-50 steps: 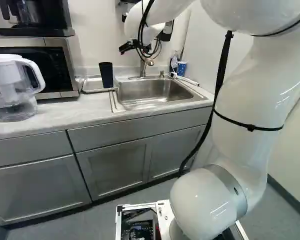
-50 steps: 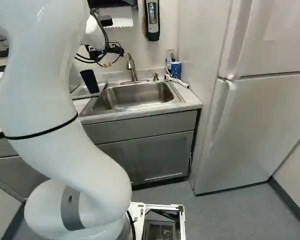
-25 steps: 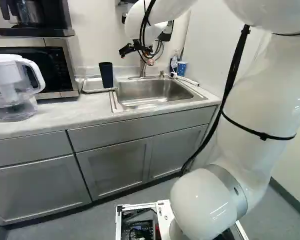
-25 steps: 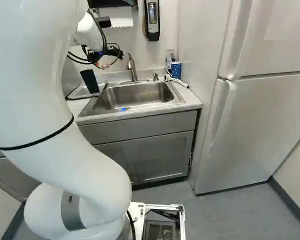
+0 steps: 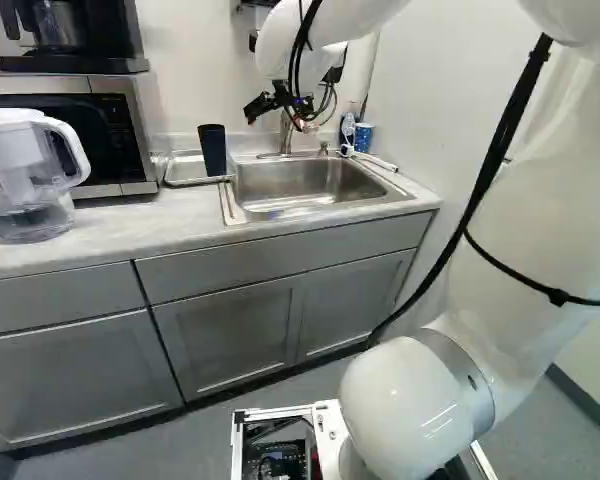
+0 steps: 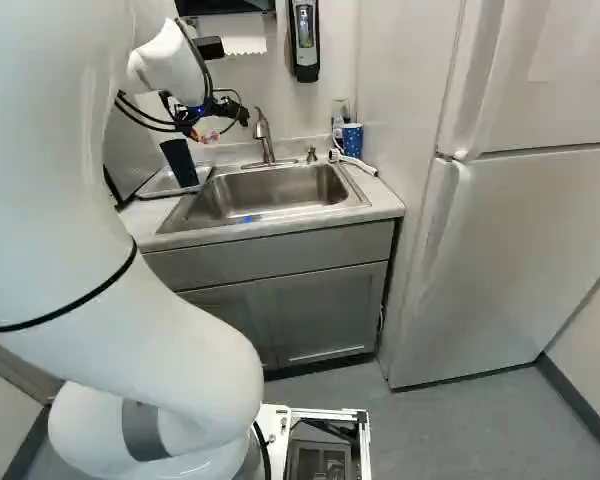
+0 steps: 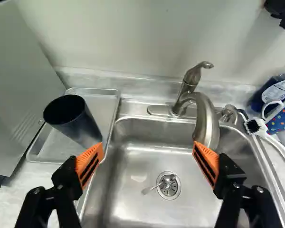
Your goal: Rinse the cup and place it in the tray
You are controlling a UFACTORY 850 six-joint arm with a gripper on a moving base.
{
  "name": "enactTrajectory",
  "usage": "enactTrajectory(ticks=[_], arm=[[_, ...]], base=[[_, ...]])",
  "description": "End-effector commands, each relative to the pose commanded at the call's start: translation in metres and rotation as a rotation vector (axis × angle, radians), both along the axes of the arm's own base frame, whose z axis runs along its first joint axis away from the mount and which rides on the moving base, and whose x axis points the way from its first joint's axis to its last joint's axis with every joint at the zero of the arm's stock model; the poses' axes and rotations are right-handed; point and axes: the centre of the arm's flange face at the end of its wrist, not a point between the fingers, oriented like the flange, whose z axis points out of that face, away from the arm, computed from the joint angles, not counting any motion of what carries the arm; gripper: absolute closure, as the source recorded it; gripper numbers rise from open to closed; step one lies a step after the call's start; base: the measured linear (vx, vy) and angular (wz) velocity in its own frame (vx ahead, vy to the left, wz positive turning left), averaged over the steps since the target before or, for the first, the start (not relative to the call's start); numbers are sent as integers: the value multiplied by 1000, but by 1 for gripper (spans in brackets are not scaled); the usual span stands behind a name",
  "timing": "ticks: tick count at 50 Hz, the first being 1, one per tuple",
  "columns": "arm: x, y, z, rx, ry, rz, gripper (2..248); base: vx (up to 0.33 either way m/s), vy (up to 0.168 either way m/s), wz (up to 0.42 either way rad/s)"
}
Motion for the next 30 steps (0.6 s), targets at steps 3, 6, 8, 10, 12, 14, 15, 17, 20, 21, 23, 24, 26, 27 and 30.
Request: enactTrajectory(ticks=[3, 6, 8, 10, 12, 14, 15, 17, 20, 21, 23, 24, 26, 27, 30], arm=[[-5, -3, -1, -2, 8, -4, 3], [-9, -6, -1, -5, 16, -7, 3], [-12, -7, -2, -6, 21, -10, 3], [-15, -9, -2, -8, 27, -13, 3], [-18, -11, -3, -10, 32, -16, 3], [-21, -14, -4, -11, 37, -19, 3], [-23, -15, -4, -12, 40, -21, 3], [-25, -17, -4, -13, 45, -25, 3], [-30, -21, -5, -15, 53, -32, 3], [-31, -23, -5, -16, 56, -34, 3], [-34, -25, -6, -17, 61, -39, 3], [-35, -27, -6, -18, 63, -42, 3], [-37, -30, -7, -19, 68, -47, 3], [-38, -31, -7, -20, 71, -50, 3], [-42, -36, -8, -22, 79, -59, 3]], base=[[0, 0, 0], [0, 0, 0], [0, 0, 0], [0, 0, 0], [0, 0, 0], [0, 0, 0], [0, 0, 0], [0, 0, 0], [0, 0, 0], [0, 0, 0], [0, 0, 0], [0, 0, 0], [0, 0, 0], [0, 0, 0], [0, 0, 0]])
